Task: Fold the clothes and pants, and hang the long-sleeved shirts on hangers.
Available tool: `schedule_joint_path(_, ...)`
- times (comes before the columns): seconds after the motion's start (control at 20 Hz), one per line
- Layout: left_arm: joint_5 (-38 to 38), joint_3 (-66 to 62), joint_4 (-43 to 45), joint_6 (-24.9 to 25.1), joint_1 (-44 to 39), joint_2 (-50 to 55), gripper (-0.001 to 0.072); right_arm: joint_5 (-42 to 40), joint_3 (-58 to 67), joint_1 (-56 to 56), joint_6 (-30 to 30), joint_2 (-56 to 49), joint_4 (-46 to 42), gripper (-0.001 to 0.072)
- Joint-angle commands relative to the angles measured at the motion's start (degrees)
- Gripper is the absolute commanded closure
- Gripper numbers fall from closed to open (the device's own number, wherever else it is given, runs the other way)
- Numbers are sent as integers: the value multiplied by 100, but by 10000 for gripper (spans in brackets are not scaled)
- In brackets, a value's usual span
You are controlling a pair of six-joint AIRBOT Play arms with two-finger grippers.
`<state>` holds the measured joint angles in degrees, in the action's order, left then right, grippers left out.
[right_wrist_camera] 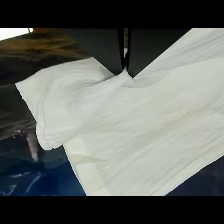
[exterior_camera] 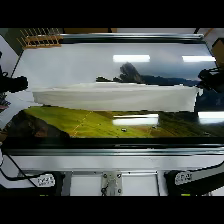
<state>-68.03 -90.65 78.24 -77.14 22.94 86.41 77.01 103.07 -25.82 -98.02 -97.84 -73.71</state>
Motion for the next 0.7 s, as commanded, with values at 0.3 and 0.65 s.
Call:
schedule_joint_path(0.3,-72,-1906,-28,-90,-428,2022,688,-1019,490,334,-214,-992,37,703)
schedule_joint_path(0.65,354,-2468,-170,-715,-507,2846,688,-2142,490,417,-518,-1344,107,702)
